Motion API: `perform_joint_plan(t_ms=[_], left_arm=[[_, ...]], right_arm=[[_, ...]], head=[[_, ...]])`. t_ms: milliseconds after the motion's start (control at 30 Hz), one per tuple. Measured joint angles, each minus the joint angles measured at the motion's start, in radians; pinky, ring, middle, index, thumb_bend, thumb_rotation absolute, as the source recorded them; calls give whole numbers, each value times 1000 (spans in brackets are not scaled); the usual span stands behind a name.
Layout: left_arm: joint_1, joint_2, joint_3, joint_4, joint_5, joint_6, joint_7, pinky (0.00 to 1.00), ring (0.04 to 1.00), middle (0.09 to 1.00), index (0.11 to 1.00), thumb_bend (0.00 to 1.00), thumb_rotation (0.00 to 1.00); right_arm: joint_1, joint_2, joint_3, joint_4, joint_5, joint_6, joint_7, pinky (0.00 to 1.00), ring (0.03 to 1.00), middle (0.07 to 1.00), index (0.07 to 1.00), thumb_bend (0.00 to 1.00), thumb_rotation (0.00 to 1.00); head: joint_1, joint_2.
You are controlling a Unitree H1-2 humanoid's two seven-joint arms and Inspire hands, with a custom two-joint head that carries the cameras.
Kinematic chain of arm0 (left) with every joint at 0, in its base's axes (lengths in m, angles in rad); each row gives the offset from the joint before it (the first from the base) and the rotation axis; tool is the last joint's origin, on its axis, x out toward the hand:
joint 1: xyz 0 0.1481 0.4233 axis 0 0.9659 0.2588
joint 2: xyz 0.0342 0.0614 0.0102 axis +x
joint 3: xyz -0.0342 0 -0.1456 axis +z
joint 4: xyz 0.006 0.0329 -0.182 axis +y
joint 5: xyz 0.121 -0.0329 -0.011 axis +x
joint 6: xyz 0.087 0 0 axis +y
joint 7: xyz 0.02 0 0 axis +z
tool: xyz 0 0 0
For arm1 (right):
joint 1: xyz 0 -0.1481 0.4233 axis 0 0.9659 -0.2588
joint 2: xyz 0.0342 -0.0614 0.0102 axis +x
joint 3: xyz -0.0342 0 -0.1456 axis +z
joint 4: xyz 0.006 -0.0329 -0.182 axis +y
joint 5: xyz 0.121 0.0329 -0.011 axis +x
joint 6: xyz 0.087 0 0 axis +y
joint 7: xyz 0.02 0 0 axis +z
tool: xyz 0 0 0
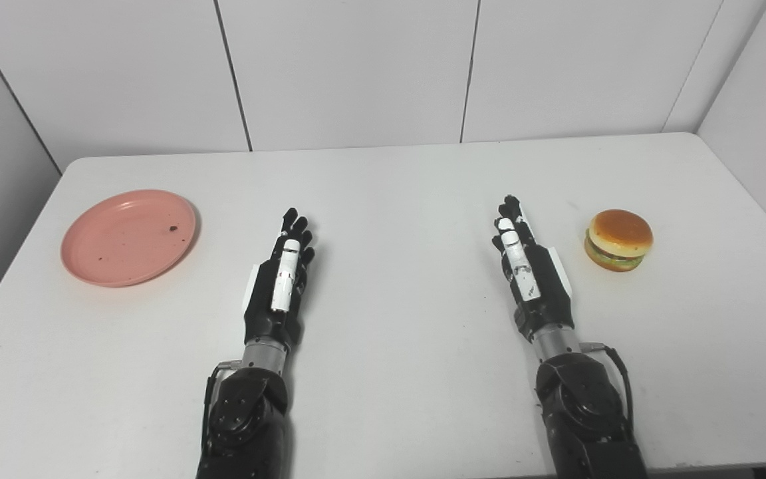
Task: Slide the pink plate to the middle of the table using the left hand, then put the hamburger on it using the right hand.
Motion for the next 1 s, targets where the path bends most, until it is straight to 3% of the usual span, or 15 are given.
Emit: perform_joint_plan(t_ms=[233, 600, 1000], left_arm=[[5, 2, 1, -7, -1, 6, -1, 1000, 1000, 1000, 1000, 354, 875], [5, 2, 0, -8, -3, 11, -1, 1000, 1000, 1000, 1000, 384, 881], [5, 2, -3, -9, 3, 12, 1, 1000, 1000, 1000, 1000, 363, 902]], right_arm=[[3, 0, 0, -1, 2, 0, 0, 986, 999, 1000, 1000, 500, 836], [5, -1, 0, -6, 2, 0, 0, 1000, 1000, 1000, 1000, 564, 824], [4, -3, 0, -5, 2, 0, 1, 1000, 1000, 1000, 1000, 557, 827]], head=[[8, -3], [8, 15], [8, 21]])
